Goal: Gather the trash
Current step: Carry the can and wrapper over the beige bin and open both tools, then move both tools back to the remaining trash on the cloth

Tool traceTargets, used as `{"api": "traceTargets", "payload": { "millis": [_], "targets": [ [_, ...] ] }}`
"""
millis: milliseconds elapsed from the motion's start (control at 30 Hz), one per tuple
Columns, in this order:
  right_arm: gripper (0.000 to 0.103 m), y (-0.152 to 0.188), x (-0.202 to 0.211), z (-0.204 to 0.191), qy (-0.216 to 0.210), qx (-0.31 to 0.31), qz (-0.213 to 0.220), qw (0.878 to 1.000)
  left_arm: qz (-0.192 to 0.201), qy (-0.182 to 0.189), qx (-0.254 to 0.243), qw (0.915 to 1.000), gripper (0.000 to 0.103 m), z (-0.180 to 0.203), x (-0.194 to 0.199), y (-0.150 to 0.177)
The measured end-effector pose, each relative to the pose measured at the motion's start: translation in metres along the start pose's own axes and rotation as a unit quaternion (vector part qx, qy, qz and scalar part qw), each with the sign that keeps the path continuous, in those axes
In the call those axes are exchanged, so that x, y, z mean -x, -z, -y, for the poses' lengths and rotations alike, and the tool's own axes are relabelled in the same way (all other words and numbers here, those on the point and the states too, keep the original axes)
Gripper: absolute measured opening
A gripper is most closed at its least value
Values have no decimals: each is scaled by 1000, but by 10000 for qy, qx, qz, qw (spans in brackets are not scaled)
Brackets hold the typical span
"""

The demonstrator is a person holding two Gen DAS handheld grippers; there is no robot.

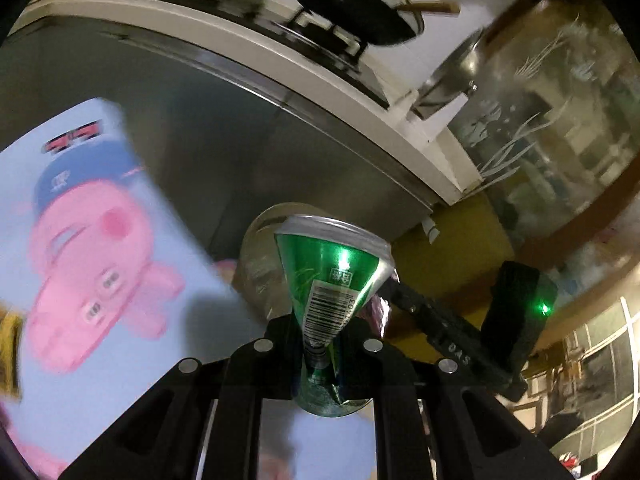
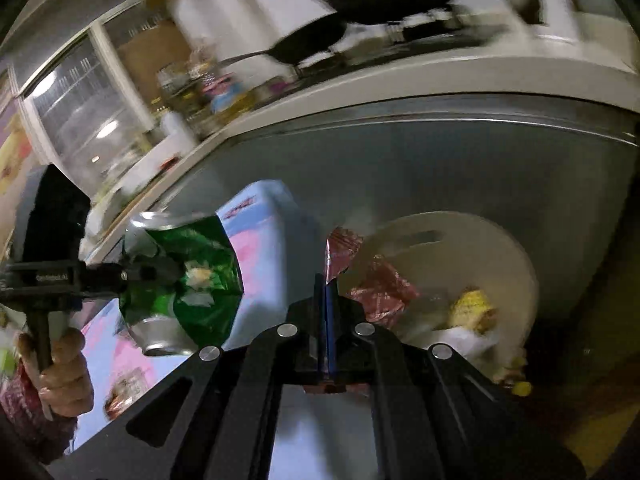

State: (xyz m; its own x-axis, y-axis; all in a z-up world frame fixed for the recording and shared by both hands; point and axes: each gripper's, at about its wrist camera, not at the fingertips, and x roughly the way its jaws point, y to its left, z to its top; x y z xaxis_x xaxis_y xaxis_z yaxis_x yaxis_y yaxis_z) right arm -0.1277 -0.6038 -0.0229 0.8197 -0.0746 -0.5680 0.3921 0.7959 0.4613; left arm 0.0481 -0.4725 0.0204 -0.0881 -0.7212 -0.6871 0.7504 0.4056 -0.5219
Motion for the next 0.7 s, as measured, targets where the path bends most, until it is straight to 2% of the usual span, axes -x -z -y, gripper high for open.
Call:
{"api": "traceTargets", "payload": {
  "millis": [100,200,267,300,333,367,400,467,567,700],
  "targets": [
    [1,-4,-13,30,212,-157,-50,9996,-182,-75,-9,9998,13,8,-42,-19],
    [4,-1,-26,42,320,-170,-173,9992,-361,-203,-33,9991,13,10,-75,-28],
    [7,-3,-35,46,364,-194,-223,9989,-419,-341,-33,9985,30,10,-94,-33],
    [20,-2,-41,49,397,-253,-280,9985,-461,-418,-20,9981,54,10,-101,-33],
    [31,-2,-44,52,390,-339,-293,9982,-460,-532,2,9975,73,9,-105,-32],
    [53,-5,-50,50,408,-396,-255,9981,-419,-609,18,9973,74,9,-107,-33],
    [57,-4,-48,50,459,-440,-123,9979,-382,-627,34,9973,74,9,-106,-33],
    [57,-4,-45,50,452,-443,-14,9980,-346,-435,113,9984,74,8,-95,-32],
    [57,-4,-37,48,379,-493,120,9980,-125,-358,46,9993,74,12,-71,-29],
    [57,-3,-21,39,243,-505,293,9980,192,-112,47,9997,74,7,-24,-13]
  ]
}}
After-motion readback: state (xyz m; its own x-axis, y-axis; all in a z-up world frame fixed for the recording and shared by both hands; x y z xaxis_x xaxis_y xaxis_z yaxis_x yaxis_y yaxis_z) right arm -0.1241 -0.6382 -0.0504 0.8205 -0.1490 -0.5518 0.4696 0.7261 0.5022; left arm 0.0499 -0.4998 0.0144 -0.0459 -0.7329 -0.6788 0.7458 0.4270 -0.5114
